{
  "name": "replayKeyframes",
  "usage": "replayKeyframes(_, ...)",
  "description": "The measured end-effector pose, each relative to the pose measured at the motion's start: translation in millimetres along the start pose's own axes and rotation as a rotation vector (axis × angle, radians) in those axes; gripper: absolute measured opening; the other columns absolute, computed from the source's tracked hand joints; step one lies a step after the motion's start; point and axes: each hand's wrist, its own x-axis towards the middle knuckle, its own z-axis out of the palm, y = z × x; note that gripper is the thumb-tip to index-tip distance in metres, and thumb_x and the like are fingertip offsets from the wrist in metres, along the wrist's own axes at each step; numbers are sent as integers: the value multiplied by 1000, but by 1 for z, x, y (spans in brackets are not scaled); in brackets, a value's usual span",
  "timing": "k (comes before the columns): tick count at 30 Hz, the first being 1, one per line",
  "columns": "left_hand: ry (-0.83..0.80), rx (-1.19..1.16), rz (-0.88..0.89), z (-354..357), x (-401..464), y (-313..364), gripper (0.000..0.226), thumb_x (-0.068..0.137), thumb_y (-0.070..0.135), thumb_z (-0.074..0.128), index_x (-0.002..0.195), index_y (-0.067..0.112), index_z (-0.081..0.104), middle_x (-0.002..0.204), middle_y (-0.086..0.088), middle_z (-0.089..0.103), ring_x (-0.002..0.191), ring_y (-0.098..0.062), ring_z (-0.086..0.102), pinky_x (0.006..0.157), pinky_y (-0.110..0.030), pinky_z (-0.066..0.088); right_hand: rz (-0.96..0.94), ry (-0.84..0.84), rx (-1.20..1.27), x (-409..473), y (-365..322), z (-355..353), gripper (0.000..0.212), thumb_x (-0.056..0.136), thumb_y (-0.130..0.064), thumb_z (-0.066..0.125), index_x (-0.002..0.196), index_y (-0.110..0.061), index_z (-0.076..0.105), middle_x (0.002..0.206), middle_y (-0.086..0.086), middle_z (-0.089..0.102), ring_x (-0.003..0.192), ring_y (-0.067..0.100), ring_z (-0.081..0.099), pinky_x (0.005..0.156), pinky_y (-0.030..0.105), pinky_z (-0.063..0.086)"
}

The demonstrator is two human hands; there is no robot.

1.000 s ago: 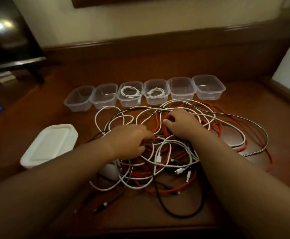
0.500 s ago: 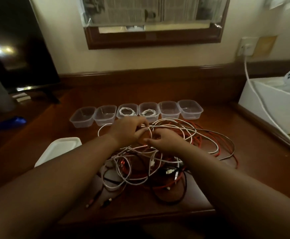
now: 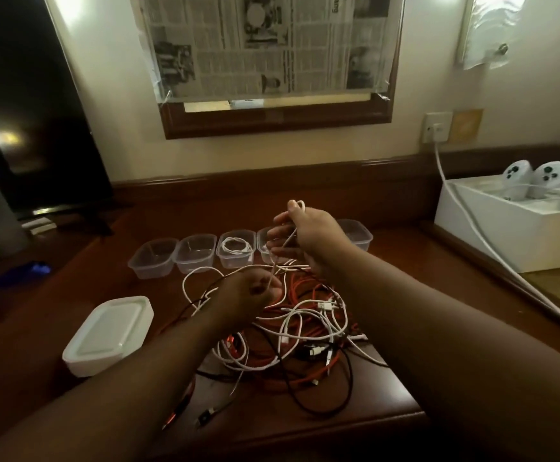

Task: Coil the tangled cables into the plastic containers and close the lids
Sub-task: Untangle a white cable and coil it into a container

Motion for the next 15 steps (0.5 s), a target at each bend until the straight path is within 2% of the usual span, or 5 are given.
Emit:
replayKeyframes(4,31,178,-53,-1,-4,-21,21,92,15,66,80,32,66,81,5,71,78,-10,67,75,-33,57,-131,30,187,-7,-17,-10,41,106,-36,37,107,-2,59,75,11,65,72,25,68,71,40,60)
replayKeyframes(8,20,297,-76,-13,1,-32,23,95,18,61,76,30,66,76,5,70,68,-8,63,63,-30,51,-254,-44,170,-17,-22,-15,43,106,-38,34,114,-4,60,75,9,63,61,21,63,54,30,54)
replayKeyframes(10,93,219,-84,-17,6,-26,21,98,18,58,81,21,70,74,-2,71,61,-9,63,61,-32,52,-263,-71,1,-18,-20,-15,37,105,-36,38,110,-7,61,78,9,64,52,15,57,46,23,46)
replayKeyframes(12,175,104,-81,-23,12,-12,16,100,18,56,92,17,70,73,-6,69,53,-5,61,53,-21,50,-238,-99,-279,-17,-14,-15,29,104,-30,42,108,-10,63,85,10,65,47,7,53,41,18,42)
replayKeyframes(15,318,-66,-70,-37,24,16,11,100,25,57,96,26,67,64,-2,65,46,-9,57,47,-23,46,-159,-225,-733,-18,-2,-13,23,102,-25,49,116,-13,62,89,1,65,52,-2,52,49,14,42)
